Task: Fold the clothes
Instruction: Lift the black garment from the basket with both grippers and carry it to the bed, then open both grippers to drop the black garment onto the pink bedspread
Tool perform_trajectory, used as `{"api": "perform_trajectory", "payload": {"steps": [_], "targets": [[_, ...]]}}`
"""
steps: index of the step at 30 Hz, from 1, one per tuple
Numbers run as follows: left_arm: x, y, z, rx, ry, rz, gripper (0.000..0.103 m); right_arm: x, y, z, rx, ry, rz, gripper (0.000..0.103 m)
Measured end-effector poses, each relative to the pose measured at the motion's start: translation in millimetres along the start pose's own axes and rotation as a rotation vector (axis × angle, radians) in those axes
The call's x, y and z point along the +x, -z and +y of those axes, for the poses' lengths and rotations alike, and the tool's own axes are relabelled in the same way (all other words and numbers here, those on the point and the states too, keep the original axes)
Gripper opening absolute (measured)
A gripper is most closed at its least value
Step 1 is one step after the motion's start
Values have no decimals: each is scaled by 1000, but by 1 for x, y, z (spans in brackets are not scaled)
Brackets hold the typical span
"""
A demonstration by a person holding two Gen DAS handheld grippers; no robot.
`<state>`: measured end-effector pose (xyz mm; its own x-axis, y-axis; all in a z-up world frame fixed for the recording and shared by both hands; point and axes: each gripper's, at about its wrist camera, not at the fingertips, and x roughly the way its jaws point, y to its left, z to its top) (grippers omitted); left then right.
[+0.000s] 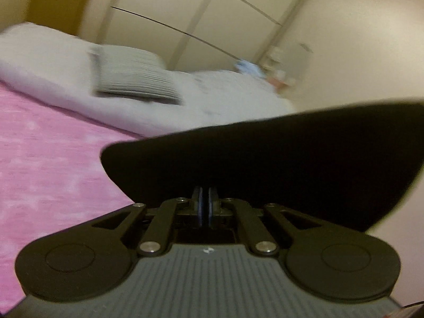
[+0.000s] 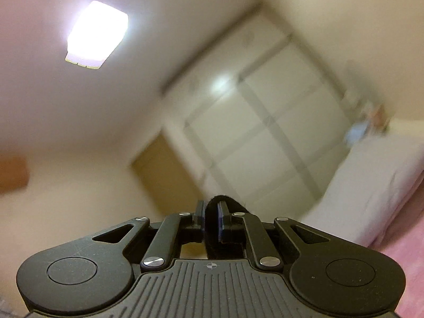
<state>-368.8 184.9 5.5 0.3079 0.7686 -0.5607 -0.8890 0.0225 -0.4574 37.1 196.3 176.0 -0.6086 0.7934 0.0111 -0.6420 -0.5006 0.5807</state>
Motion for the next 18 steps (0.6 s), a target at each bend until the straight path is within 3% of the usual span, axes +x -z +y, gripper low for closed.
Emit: {"api": "perform_trajectory", "payload": {"steps": [1, 2, 3, 5, 10, 14, 18], "targets": [[-6, 1, 10, -8, -39, 2, 1, 15, 8, 5, -22, 28, 46, 31], [-12, 2, 20, -17, -77, 4, 2, 26, 15, 8, -57, 64, 85, 57], [-18, 4, 30, -26, -115, 8, 2, 38, 24, 11, -86, 98, 116, 65], [-28, 14, 43, -44, -168, 38, 5, 55, 45, 25, -84, 107, 187, 68], [-47, 46, 48, -58, -276, 103, 8, 72, 99, 14, -130, 156, 424, 68], [-62, 77, 41, -64, -317, 144, 11, 72, 163, 30, -219, 204, 615, 68], [-69, 110, 34, -61, -354, 183, 13, 46, 219, 36, -257, 192, 717, 68]]}}
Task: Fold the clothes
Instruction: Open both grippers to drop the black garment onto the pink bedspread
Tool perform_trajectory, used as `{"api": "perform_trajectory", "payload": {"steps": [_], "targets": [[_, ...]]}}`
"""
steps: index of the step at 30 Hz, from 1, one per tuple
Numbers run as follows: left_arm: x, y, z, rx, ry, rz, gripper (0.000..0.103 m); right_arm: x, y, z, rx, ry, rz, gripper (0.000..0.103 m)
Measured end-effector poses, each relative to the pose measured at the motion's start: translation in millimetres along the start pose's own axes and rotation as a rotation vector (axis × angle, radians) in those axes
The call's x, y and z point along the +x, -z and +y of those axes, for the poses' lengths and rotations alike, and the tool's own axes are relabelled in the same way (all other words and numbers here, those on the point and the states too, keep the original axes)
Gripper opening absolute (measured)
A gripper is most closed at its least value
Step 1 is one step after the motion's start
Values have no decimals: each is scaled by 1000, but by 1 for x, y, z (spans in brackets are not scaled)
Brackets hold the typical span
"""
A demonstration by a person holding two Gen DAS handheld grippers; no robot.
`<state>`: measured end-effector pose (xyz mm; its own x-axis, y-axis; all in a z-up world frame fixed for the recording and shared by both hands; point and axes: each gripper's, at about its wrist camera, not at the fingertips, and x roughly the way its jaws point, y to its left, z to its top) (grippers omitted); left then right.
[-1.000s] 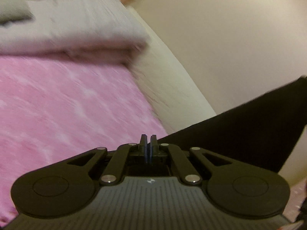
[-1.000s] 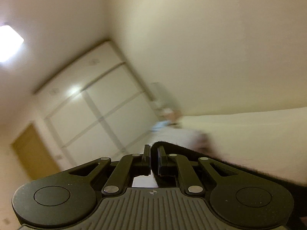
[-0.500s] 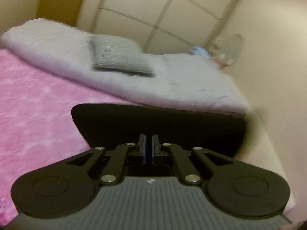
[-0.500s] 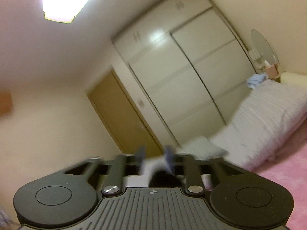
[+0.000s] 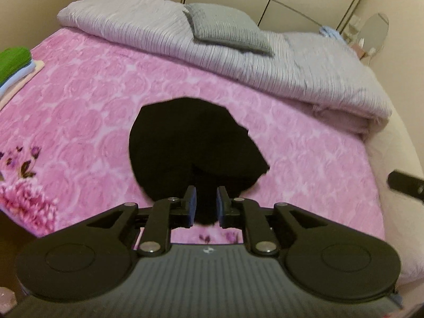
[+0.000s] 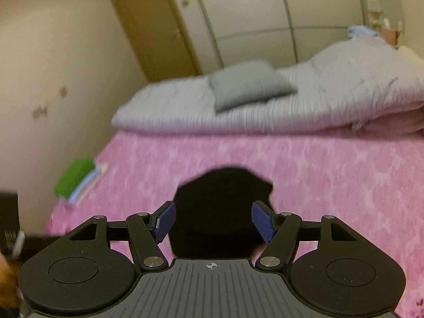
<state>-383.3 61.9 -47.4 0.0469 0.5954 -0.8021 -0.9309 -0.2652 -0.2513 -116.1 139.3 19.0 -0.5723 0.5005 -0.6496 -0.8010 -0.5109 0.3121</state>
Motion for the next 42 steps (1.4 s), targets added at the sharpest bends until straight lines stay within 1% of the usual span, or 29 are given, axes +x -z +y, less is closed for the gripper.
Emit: {"api": "perform_trajectory", "payload": {"steps": [4, 6, 9, 13, 15, 17, 23, 27, 30, 35, 37, 42], "targets": [[-10, 35, -13, 11, -34, 26, 14, 0, 41, 10, -44, 5, 73, 68], [-20, 52, -18, 25, -44, 36, 14, -9, 56, 16, -56, 9, 99, 68], [-35, 73, -23, 46, -57, 42, 16, -7, 74, 11, -54, 19, 139, 68], [-53, 88, -26, 56, -93, 28, 17, -12, 96, 16, -73, 22, 173, 68], [-61, 93, -26, 59, -102, 18, 20, -14, 104, 18, -87, 20, 173, 68], [-69, 98, -26, 62, -110, 8, 20, -17, 109, 21, -100, 15, 170, 68], [-78, 100, -26, 70, -129, -7, 24, -25, 114, 25, -120, -4, 147, 68], [-74, 95, -24, 77, -133, -6, 24, -23, 111, 26, -117, -4, 138, 68], [-66, 90, -17, 77, -122, 0, 25, -16, 108, 27, -111, 2, 140, 68], [-44, 78, 7, 78, -94, 33, 26, 6, 102, 32, -96, 17, 162, 68], [-32, 72, 19, 84, -82, 52, 27, 21, 100, 35, -76, 30, 179, 68], [3, 45, 53, 159, -25, 99, 29, 64, 94, 41, -4, 69, 221, 68]]}}
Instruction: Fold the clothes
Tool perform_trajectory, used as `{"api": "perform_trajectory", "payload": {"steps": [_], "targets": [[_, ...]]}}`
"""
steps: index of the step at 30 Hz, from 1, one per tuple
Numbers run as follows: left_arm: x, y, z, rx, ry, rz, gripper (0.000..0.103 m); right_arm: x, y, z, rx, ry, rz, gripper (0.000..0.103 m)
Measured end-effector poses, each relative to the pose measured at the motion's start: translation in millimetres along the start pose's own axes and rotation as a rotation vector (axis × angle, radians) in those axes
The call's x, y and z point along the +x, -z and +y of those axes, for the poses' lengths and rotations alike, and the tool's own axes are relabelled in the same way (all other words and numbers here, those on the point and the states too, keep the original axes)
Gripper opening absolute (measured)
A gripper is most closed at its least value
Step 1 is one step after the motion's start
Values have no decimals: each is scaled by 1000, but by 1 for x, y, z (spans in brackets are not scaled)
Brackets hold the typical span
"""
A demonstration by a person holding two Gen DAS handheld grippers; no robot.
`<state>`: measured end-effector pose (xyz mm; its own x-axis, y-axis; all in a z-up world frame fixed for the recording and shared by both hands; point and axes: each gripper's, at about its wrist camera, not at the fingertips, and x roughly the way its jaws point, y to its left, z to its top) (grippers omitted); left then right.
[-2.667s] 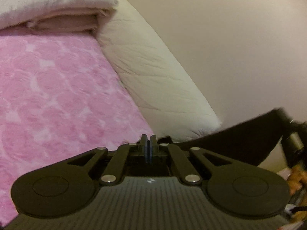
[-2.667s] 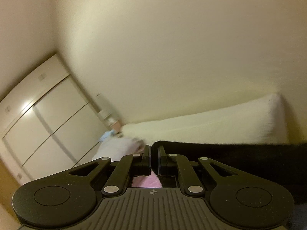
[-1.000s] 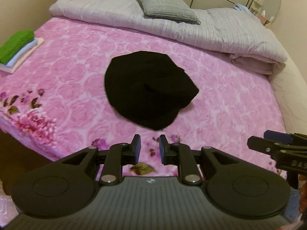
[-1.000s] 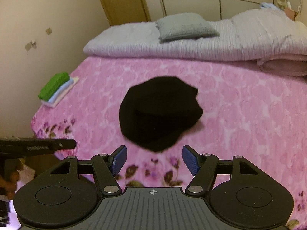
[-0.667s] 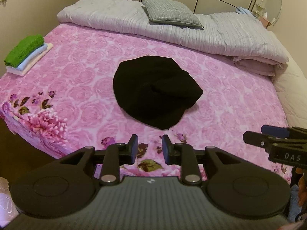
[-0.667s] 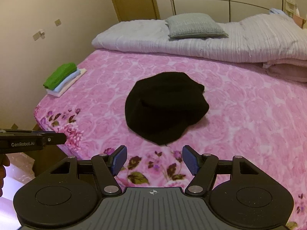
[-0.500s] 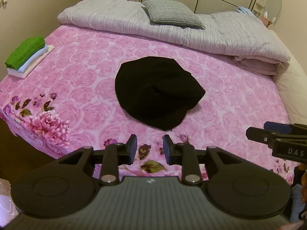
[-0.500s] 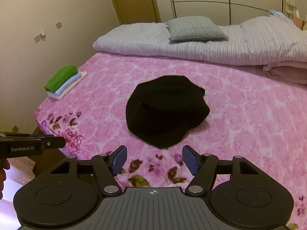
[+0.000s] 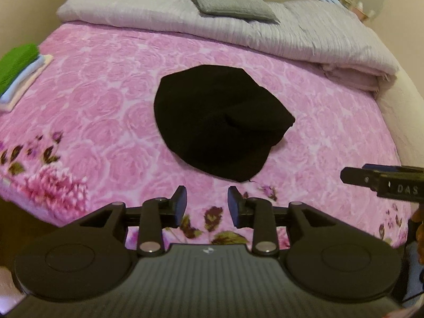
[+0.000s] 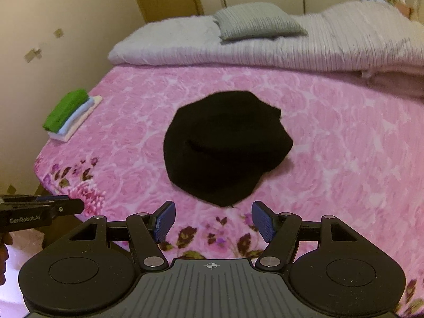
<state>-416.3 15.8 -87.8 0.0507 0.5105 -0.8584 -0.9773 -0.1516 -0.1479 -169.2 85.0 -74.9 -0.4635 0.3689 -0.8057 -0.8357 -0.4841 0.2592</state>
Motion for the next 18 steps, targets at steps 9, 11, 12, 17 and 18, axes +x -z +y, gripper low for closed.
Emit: {"api": "perform_trajectory", "payload": {"steps": [9, 11, 12, 17, 18], "targets": [[68, -46, 56, 181, 147, 136, 31, 76, -11, 1, 359, 95, 74, 68], [83, -52, 64, 217, 182, 165, 32, 87, -5, -5, 484, 121, 80, 68], [91, -55, 67, 233, 198, 179, 32, 93, -1, -9, 546, 136, 82, 68], [131, -66, 68, 264, 244, 238, 33, 108, 23, -29, 782, 169, 80, 68], [138, -68, 66, 263, 257, 244, 33, 110, 27, -33, 812, 172, 81, 68]]}}
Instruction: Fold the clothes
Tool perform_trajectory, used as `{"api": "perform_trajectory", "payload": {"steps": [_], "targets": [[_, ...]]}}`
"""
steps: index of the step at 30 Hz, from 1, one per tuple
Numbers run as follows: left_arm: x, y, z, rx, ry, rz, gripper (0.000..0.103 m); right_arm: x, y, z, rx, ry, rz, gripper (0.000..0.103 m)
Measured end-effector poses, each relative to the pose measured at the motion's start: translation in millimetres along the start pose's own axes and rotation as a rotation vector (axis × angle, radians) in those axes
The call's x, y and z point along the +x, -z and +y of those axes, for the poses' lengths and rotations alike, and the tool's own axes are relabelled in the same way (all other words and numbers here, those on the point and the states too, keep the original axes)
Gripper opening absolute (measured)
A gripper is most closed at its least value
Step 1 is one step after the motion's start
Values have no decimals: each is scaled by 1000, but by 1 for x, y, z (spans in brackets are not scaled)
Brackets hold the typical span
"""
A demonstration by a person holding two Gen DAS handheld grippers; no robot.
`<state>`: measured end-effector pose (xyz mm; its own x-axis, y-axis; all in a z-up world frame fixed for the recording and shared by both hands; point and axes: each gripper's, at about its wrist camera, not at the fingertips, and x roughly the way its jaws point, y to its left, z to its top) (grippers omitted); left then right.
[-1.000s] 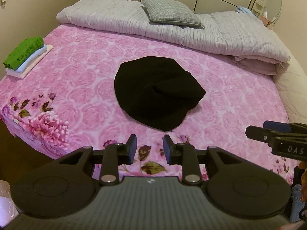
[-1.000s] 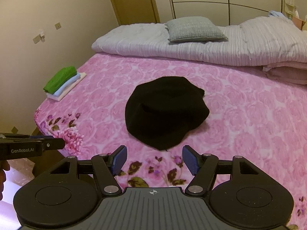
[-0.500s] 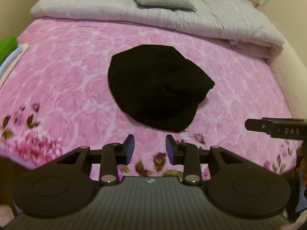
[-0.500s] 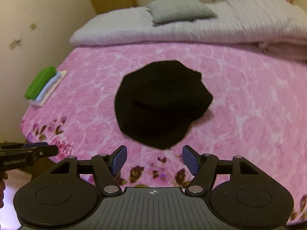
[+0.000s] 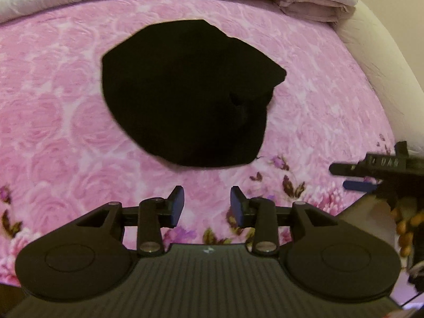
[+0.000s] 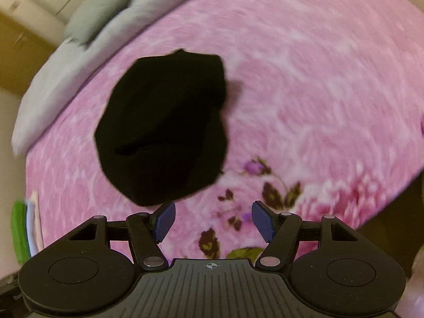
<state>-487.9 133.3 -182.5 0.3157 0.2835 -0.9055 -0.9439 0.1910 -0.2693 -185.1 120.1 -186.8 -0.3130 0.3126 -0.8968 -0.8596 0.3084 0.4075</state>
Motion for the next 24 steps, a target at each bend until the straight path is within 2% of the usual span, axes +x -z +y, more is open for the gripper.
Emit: {"api": "perform_trajectory", "payload": {"steps": [3, 6, 13, 17, 20, 23, 24], "targets": [[20, -9, -6, -2, 31, 5, 34, 11, 0, -13, 54, 32, 5, 68], [42, -18, -13, -2, 29, -5, 34, 25, -2, -27, 85, 49, 22, 68], [77, -43, -19, -130, -23, -62, 34, 56, -39, -56, 75, 62, 49, 68], [93, -62, -27, -171, -71, -93, 34, 74, -61, -73, 67, 69, 64, 68], [106, -74, -27, -224, -91, -103, 34, 80, -67, -79, 54, 69, 94, 68], [95, -64, -14, -257, -121, -126, 35, 86, -71, -84, 41, 70, 124, 68], [91, -61, -10, -268, -131, -133, 31, 88, -73, -86, 37, 70, 135, 68]]}}
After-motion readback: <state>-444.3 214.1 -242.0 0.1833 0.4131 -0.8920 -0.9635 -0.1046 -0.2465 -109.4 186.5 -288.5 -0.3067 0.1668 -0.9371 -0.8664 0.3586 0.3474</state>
